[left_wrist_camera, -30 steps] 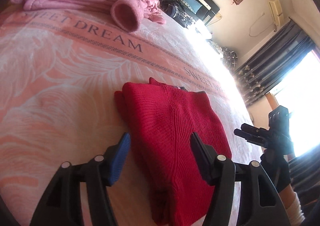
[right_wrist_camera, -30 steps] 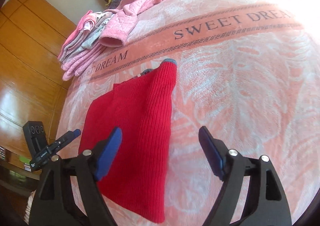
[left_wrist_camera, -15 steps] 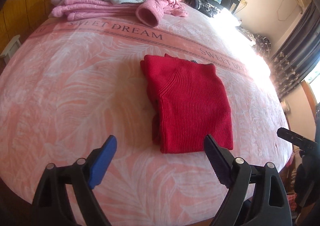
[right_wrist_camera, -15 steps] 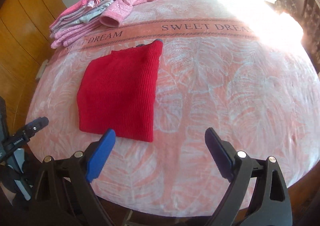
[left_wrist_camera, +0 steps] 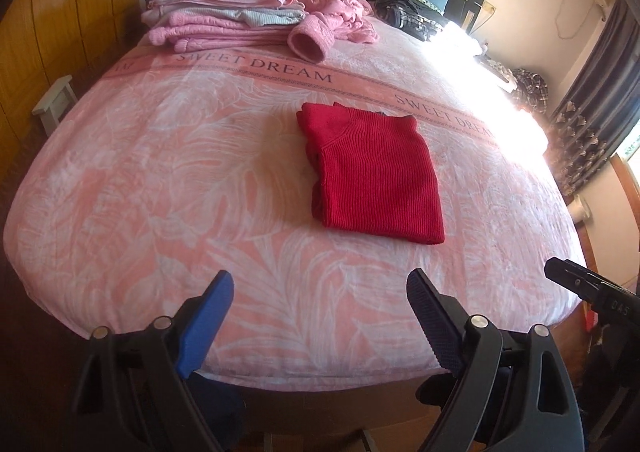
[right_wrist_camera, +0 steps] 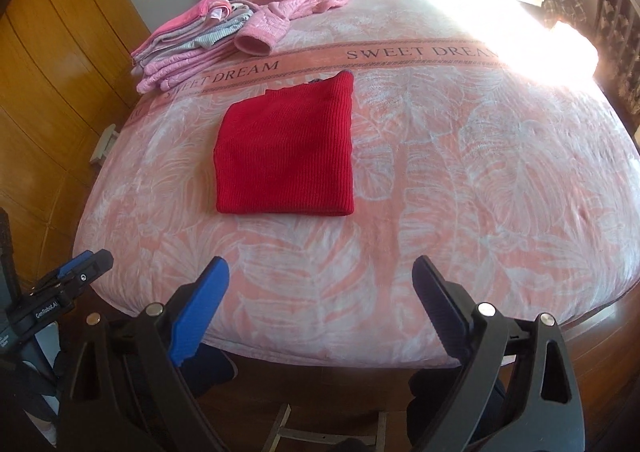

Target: Fold small clothes

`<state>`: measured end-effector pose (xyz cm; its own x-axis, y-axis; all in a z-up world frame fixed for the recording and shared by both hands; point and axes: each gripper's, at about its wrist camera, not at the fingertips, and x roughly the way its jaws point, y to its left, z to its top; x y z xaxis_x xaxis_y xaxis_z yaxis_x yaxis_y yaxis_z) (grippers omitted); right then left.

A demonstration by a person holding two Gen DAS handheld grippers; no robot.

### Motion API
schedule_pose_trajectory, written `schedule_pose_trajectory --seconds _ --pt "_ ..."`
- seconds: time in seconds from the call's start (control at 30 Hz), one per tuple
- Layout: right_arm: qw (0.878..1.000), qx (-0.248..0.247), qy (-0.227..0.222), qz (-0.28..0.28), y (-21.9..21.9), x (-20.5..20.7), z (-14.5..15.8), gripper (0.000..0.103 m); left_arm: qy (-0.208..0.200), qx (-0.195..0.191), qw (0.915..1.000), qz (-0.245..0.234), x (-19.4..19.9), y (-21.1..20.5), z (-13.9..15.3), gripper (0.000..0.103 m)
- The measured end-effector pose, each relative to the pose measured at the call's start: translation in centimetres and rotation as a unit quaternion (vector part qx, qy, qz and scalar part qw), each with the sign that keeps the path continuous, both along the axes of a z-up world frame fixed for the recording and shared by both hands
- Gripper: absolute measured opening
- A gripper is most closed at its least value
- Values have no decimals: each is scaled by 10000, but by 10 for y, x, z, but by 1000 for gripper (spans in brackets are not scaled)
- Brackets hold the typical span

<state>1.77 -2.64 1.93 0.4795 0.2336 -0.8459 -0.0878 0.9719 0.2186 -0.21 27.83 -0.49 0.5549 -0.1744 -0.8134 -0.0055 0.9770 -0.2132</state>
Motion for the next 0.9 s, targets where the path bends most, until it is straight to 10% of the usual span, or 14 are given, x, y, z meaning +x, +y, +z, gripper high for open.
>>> schedule_pose_trajectory --seconds 0.9 --pt "9984 -308 157 443 38 -37 -35 93 -492 1207 9914 132 -34 -5 -9 89"
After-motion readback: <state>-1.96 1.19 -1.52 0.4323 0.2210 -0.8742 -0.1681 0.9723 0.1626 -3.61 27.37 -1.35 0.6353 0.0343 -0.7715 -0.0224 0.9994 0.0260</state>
